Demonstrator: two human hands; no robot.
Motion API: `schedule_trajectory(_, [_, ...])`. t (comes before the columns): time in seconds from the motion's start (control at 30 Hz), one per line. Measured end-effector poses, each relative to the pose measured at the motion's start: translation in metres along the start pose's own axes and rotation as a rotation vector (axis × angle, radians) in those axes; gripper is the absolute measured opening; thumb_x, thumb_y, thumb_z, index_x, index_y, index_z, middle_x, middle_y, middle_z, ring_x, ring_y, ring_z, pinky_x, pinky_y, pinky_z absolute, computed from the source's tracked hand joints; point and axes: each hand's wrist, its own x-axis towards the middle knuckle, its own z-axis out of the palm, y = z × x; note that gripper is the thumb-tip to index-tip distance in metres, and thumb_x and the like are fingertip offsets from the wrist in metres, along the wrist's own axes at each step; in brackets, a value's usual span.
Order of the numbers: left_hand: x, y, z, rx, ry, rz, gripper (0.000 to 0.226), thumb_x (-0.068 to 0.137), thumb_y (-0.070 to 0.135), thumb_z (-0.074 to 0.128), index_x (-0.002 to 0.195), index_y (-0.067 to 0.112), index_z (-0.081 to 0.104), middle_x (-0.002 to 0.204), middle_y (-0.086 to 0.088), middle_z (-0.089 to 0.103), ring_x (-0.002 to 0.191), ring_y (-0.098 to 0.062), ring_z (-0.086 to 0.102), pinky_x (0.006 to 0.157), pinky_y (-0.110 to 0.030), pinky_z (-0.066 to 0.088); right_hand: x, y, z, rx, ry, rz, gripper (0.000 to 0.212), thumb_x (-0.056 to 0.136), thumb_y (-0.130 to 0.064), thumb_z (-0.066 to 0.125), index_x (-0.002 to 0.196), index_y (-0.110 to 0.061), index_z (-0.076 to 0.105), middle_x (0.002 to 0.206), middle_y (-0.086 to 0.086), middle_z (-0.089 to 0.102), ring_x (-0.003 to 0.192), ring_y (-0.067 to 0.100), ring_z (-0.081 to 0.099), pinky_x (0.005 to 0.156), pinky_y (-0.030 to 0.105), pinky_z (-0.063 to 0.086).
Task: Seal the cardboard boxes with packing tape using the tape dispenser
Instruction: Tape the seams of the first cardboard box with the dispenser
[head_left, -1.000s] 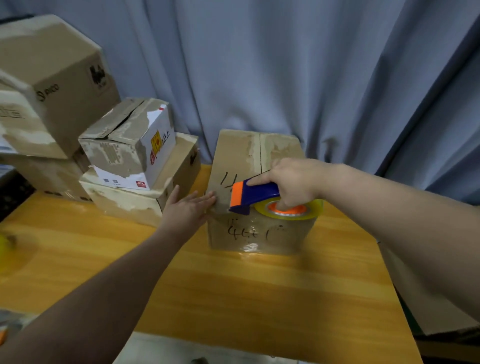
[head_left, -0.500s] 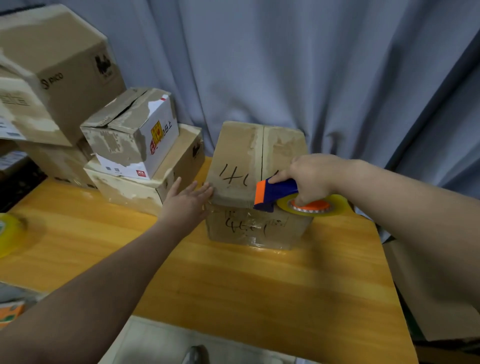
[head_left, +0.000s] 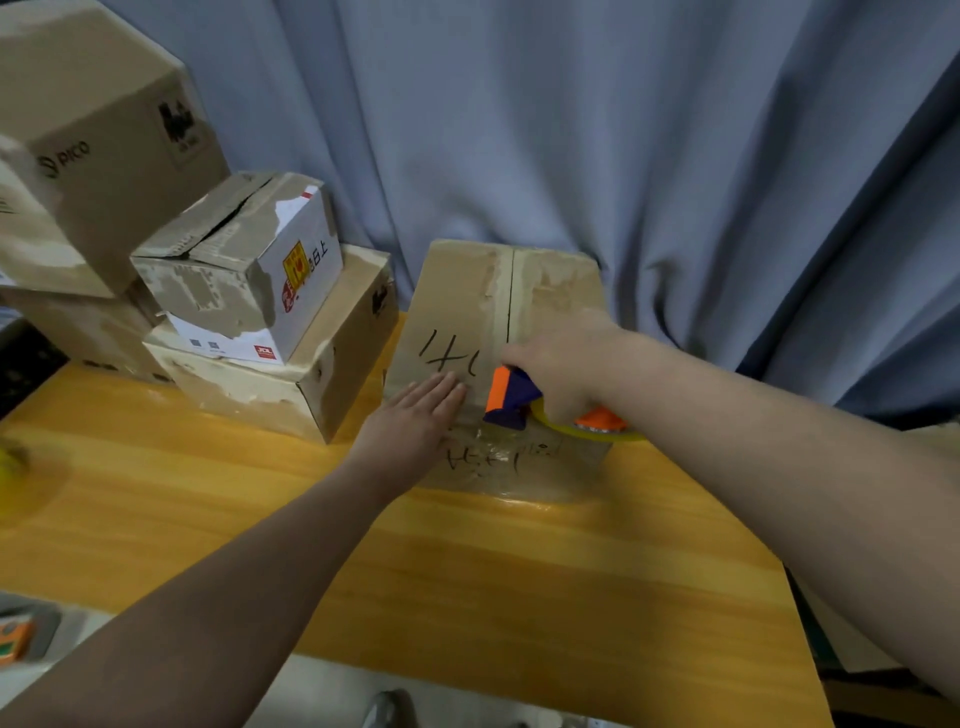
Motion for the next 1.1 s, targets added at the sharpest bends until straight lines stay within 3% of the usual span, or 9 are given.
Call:
schedule_trajectory(0.17, [-0.011,-0.031,-0.006,0.008,-0.011,-0.005,0.062,0.100,0.036,0.042,0.152,0.018,0.013,0.159,-0.001,0.013,0.146,-0.014,0.008,0.113,-0.025,-0.002,0.013,-0.023,-0.013,-0.061,0.018,-0.011,0.026,0.080,-0.024,0.054,0.106,-0.026,0.054,0.084,-0.003,0.054,0.072,0.018,0.052,0.056,0.028,0.039])
schedule_trajectory(0.3, [-0.010,-0.036,-0.007,0.107,-0.077,-0.049,0.068,0.100,0.045,0.034,0.152,0.017,0.000,0.160,-0.005,0.002,0.147,-0.017,0.000,0.117,-0.031,0.000,0.020,-0.042,-0.022,-0.072,0.023,0.029,0.025,0.083,-0.030,0.056,0.107,-0.024,0.057,0.082,-0.002,0.050,0.071,0.018,0.051,0.052,0.027,0.035])
schedule_trajectory(0.5, [-0.007,-0.038,-0.008,0.086,-0.086,-0.040,0.066,0.100,0.044,0.034,0.153,0.020,0.001,0.160,-0.003,0.005,0.147,-0.016,0.002,0.118,-0.032,0.004,-0.018,-0.018,-0.021,0.151,-0.020,0.079,0.069,0.080,-0.053,0.065,0.142,-0.041,0.038,0.094,-0.007,0.046,0.087,0.018,0.046,0.059,0.028,0.037])
schedule_trajectory(0.67, [-0.004,-0.037,-0.011,0.058,-0.118,-0.045,0.065,0.100,0.045,0.035,0.153,0.021,0.006,0.160,-0.003,0.008,0.147,-0.018,0.006,0.118,-0.033,0.009,-0.054,0.005,-0.002,0.064,-0.096,0.146,0.065,0.082,-0.036,0.060,0.142,-0.045,0.036,0.101,-0.008,0.048,0.083,0.014,0.043,0.071,0.033,0.046])
schedule_trajectory(0.77, [-0.004,-0.035,-0.014,0.067,-0.136,-0.041,0.066,0.098,0.048,0.036,0.152,0.025,0.005,0.160,-0.007,0.008,0.147,-0.021,0.006,0.118,-0.036,0.010,-0.053,0.001,0.007,0.067,-0.102,0.153,0.066,0.086,-0.031,0.057,0.145,-0.045,0.031,0.101,-0.008,0.040,0.081,0.013,0.038,0.065,0.030,0.040])
schedule_trajectory(0.87, [-0.004,-0.025,-0.015,0.158,-0.195,-0.044,0.070,0.096,0.056,0.033,0.151,0.033,-0.003,0.158,-0.017,0.005,0.146,-0.031,0.004,0.118,-0.044,0.011,-0.046,-0.002,0.017,0.098,-0.119,0.144,0.063,0.086,-0.027,0.056,0.144,-0.042,0.034,0.112,-0.005,0.048,0.084,0.014,0.040,0.065,0.030,0.039])
schedule_trajectory(0.97, [-0.002,-0.001,-0.017,0.176,-0.212,-0.104,0.075,0.092,0.064,0.031,0.150,0.035,-0.006,0.157,-0.024,-0.001,0.145,-0.039,0.000,0.117,-0.051,0.008,-0.045,0.001,0.023,0.124,-0.122,0.167,0.067,0.086,-0.027,0.055,0.146,-0.043,0.029,0.105,-0.008,0.041,0.086,0.013,0.039,0.063,0.029,0.037])
schedule_trajectory(1.1, [0.010,0.043,-0.010,0.057,-0.154,0.057,0.075,0.095,0.057,0.035,0.152,0.025,-0.003,0.160,-0.008,-0.006,0.147,-0.024,-0.006,0.119,-0.042,-0.001,-0.043,0.002,0.029,0.172,-0.090,0.183,0.067,0.086,-0.032,0.056,0.146,-0.044,0.029,0.112,-0.007,0.047,0.090,0.014,0.041,0.069,0.031,0.041])
